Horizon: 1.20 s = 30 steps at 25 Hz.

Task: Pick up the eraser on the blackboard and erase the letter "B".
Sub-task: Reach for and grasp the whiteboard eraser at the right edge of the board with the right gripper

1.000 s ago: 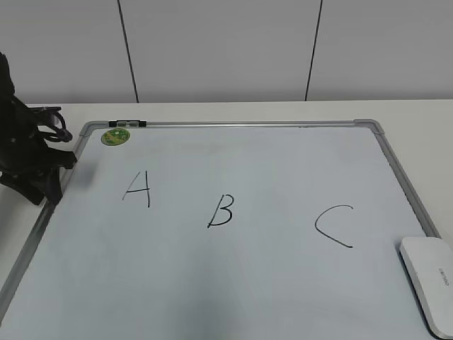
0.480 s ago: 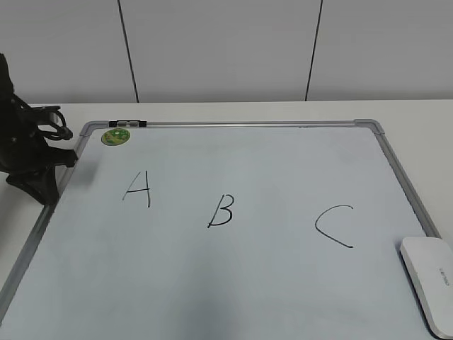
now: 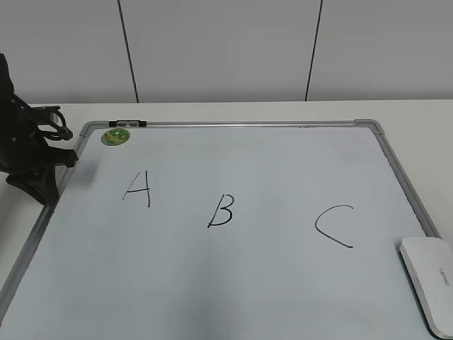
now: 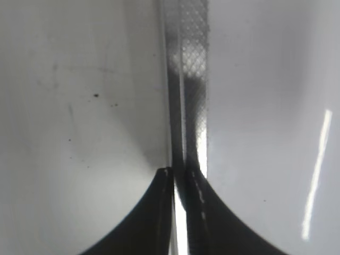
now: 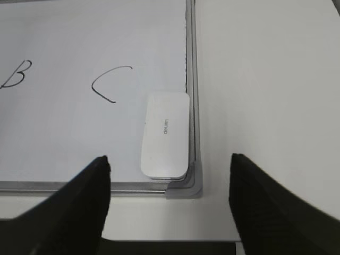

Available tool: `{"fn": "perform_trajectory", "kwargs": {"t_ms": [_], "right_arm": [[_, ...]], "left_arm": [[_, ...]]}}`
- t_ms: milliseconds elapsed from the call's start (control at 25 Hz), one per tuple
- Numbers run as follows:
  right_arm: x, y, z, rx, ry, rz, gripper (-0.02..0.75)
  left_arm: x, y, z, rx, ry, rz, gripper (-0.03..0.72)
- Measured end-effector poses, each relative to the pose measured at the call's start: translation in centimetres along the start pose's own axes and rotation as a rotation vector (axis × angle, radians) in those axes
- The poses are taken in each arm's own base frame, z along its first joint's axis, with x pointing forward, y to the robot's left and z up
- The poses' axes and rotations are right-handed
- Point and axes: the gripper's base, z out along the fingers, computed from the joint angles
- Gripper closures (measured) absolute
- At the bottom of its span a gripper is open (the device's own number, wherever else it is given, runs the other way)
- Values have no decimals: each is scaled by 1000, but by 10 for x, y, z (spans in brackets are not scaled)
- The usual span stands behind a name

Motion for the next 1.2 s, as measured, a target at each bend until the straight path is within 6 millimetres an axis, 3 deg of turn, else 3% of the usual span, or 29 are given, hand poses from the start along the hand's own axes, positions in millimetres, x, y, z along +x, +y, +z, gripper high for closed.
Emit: {"fn": "perform_trajectory", "kwargs": {"t_ms": [200, 360, 680, 1040, 1200], "right_arm": [[-33, 5, 20, -65, 181, -25, 218], [-45, 10, 43, -115, 316, -12, 218], [-53, 17, 96, -140, 575, -26, 218], [-53, 16, 161, -71, 721, 11, 218], [-49, 14, 185, -36, 763, 24, 152]], "left_arm": [[0, 0, 0, 0, 0, 0, 657], [0, 0, 0, 0, 0, 0, 657], [0, 0, 0, 0, 0, 0, 656], [0, 0, 0, 0, 2, 0, 656], [0, 0, 0, 0, 2, 0, 656]]}}
